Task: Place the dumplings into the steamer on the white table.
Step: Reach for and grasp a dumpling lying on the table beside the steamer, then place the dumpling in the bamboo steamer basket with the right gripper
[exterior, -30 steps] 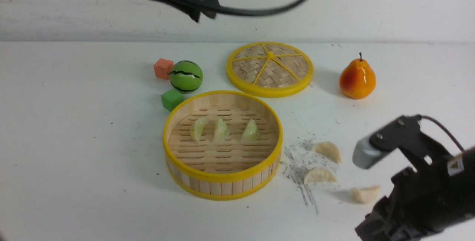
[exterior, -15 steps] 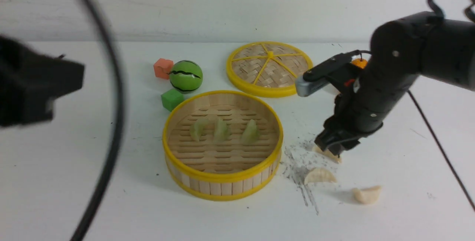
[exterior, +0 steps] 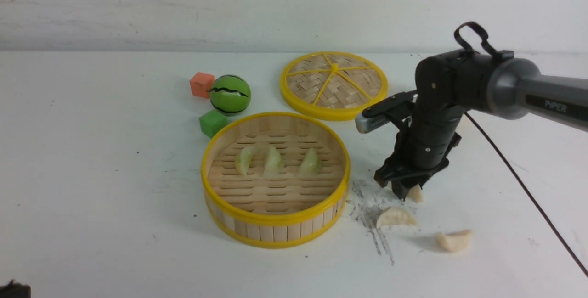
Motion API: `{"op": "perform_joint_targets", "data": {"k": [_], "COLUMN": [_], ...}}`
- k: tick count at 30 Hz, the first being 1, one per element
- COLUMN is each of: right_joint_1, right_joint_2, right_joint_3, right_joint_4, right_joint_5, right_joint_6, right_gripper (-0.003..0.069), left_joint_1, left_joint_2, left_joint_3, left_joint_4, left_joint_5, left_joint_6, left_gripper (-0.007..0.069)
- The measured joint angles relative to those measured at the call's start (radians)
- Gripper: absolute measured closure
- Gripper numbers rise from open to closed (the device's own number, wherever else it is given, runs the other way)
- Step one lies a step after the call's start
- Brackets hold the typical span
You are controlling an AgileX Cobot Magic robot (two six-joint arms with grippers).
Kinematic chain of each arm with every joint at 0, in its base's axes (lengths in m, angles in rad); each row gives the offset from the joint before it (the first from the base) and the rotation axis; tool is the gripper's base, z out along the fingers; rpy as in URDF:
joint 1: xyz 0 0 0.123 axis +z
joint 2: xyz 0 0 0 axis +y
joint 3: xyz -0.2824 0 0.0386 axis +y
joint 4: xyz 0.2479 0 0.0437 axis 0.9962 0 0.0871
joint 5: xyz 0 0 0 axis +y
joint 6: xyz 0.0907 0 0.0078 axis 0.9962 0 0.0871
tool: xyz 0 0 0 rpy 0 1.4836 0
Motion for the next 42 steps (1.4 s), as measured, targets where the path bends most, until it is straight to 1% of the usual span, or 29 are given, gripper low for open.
{"op": "perform_joint_targets", "data": {"k": [1,2,4,7,10,13,15,16,18,20,21,23,25,28,31,34,39,41,42], "right_joint_1": [0.0,0.0,0.0,0.0,0.0,0.012,0.04,0.053,0.118,0.189,0.197,0.287,0.321,0.344,0.342,0.339,0.337,0.333,0.324], "right_joint_2": [-0.001,0.002,0.002,-0.016,-0.074,-0.155,-0.203,-0.214,-0.222,-0.203,-0.2,-0.139,-0.097,-0.028,0.006,0.014,0.013,0.006,-0.014], "right_joint_3": [-0.001,-0.004,-0.007,-0.011,-0.029,-0.052,-0.057,-0.059,-0.059,-0.059,-0.059,-0.059,-0.059,-0.058,-0.058,-0.058,-0.058,-0.058,-0.058], "right_joint_4": [0.001,0.005,0.008,0.028,0.076,0.172,0.261,0.287,0.374,0.423,0.426,0.458,0.466,0.469,0.468,0.466,0.461,0.462,0.464], "right_joint_5": [0.0,0.006,0.018,0.081,0.141,0.142,0.108,0.089,0.031,-0.035,-0.042,-0.156,-0.221,-0.308,-0.337,-0.34,-0.336,-0.323,-0.289], "right_joint_6": [0.0,0.0,0.0,0.001,0.024,0.047,0.049,0.048,0.038,0.036,0.036,0.038,0.049,0.064,0.069,0.071,0.085,0.086,0.086], "right_gripper": [0.0378,0.0427,0.0466,0.0465,0.0465,0.0465,0.0465,0.0465,0.0465,0.0465,0.0465,0.0465,0.0465,0.0465,0.0465,0.0427,0.0262,0.023,0.02], "left_joint_1": [0.0,0.0,0.0,0.0,0.0,0.0,0.0,0.0,0.0,0.0,0.0,0.0,0.0,0.0,0.0,0.0,0.0,0.0,0.0], "left_joint_2": [0.0,0.0,0.0,0.0,0.0,0.0,0.0,0.0,0.0,0.0,0.0,0.0,0.0,0.0,0.0,0.0,0.0,0.0,0.0], "left_joint_3": [0.0,0.01,0.018,0.02,0.021,0.021,0.021,0.021,0.021,0.021,0.021,0.022,0.022,0.022,0.022,0.022,0.022,0.023,0.023], "left_joint_4": [0.002,0.012,0.025,0.043,0.046,0.044,0.043,0.043,0.043,0.042,0.042,0.042,0.042,0.042,0.042,0.04,0.039,0.039,0.039], "left_joint_5": [0.003,0.022,0.032,0.031,0.011,-0.031,-0.051,-0.055,-0.057,-0.057,-0.057,-0.056,-0.048,-0.025,-0.004,0.001,0.004,0.005,0.008], "left_joint_6": [0.0,0.015,0.023,0.027,0.027,0.02,0.005,0.0,-0.014,-0.025,-0.027,-0.049,-0.062,-0.075,-0.075,-0.075,-0.075,-0.076,-0.076], "left_gripper": [0.0638,0.0638,0.0638,0.0638,0.0638,0.0638,0.0638,0.0638,0.0638,0.0638,0.0638,0.0638,0.0638,0.0638,0.0638,0.0638,0.0638,0.0638,0.0638]}}
